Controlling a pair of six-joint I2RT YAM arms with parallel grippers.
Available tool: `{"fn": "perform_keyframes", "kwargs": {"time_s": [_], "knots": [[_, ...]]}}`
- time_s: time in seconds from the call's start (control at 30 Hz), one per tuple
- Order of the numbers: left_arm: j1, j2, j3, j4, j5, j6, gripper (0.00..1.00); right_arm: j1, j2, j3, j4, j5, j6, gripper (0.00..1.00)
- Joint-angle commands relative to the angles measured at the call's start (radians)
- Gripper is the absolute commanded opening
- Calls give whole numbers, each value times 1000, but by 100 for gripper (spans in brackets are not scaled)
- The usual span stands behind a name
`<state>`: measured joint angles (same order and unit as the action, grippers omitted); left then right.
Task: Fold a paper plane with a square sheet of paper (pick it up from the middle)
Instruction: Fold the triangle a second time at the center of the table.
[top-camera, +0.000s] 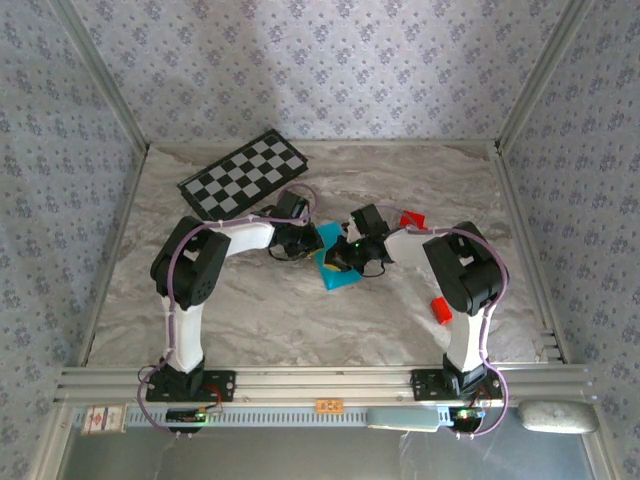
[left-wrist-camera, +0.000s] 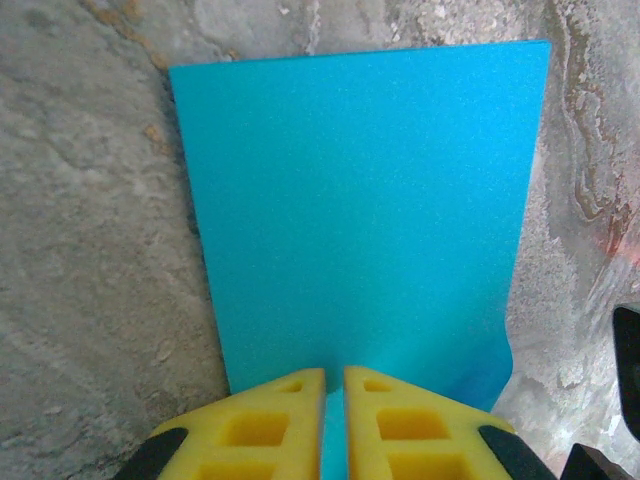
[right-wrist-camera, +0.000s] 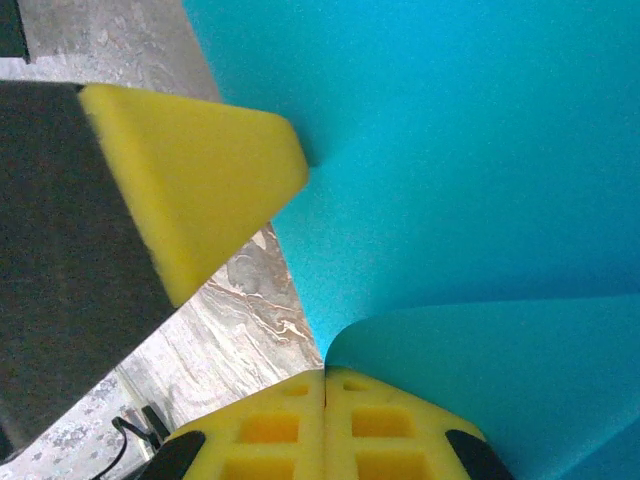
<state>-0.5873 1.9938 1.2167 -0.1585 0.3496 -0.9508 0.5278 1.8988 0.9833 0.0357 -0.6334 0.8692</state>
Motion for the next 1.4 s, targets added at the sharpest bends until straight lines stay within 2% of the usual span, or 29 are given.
{"fn": "perform_keyframes", "kwargs": {"time_s": [0.0,1.37], "knots": [[-4,23,-2,-51,-15,1,13,9,17,-17,22,33,29,0],[-11,28,-9,-44,-11,-15,13,1,32,-49,106,38,83,0]]}}
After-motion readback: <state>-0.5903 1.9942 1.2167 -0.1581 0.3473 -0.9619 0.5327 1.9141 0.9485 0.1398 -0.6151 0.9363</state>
